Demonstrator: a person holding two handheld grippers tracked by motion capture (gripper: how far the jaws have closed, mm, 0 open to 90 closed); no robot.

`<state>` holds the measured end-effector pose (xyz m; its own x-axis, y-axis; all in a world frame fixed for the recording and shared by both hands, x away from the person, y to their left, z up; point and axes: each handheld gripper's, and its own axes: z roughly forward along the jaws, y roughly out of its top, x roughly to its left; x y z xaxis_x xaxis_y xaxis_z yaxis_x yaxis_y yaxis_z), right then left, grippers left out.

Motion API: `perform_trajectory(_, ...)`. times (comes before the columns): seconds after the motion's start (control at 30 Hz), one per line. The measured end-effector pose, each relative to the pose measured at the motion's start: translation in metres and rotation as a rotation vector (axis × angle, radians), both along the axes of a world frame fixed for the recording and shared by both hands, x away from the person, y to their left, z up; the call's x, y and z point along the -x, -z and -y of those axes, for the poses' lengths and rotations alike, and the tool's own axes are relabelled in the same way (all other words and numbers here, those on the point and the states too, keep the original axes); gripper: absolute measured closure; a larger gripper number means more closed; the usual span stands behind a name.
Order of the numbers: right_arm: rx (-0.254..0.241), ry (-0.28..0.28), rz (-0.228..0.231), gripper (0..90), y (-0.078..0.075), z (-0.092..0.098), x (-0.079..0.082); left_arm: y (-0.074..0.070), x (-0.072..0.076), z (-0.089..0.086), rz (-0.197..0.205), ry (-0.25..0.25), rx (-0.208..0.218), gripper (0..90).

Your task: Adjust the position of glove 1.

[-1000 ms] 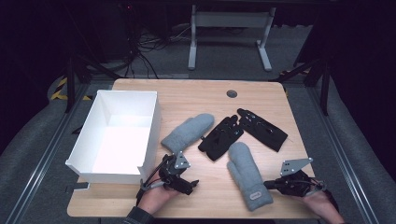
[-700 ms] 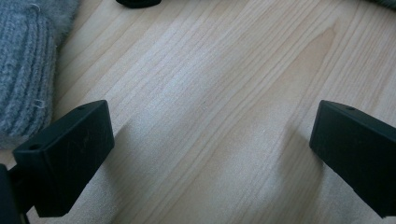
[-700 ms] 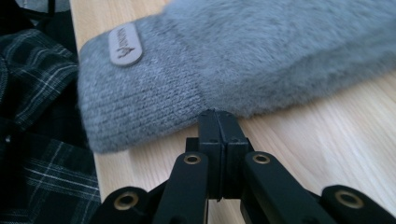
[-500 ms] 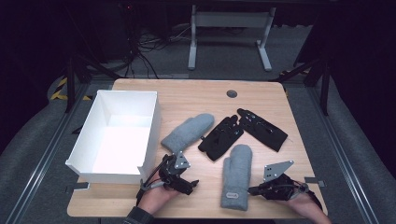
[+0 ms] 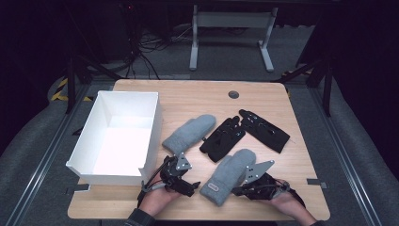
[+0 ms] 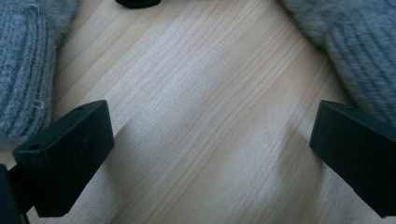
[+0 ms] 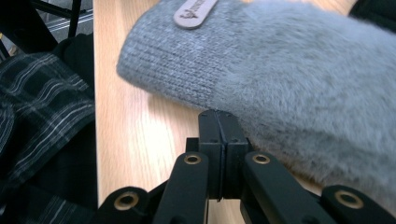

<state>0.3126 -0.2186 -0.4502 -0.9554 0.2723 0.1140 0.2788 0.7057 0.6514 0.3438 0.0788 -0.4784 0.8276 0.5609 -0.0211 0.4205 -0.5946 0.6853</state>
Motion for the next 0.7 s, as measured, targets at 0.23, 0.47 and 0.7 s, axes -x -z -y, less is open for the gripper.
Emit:
perform_trajectory(0.23, 0.004, -0.015, 0.002, 90.0, 0.002, -0.010, -0.007, 0.000, 0.000, 0.000, 0.000, 0.003, 0.001, 0.4)
perform_trajectory(0.47, -0.029, 0.082, 0.040, 81.1, -0.003, 0.022, -0.002, 0.000, 0.000, 0.000, 0.000, 0.003, 0.000, 0.3)
perform_trajectory(0.7, -0.061, 0.247, 0.107, 53.4, 0.002, 0.062, -0.007, 0.000, 0.000, 0.000, 0.000, 0.003, 0.000, 0.2)
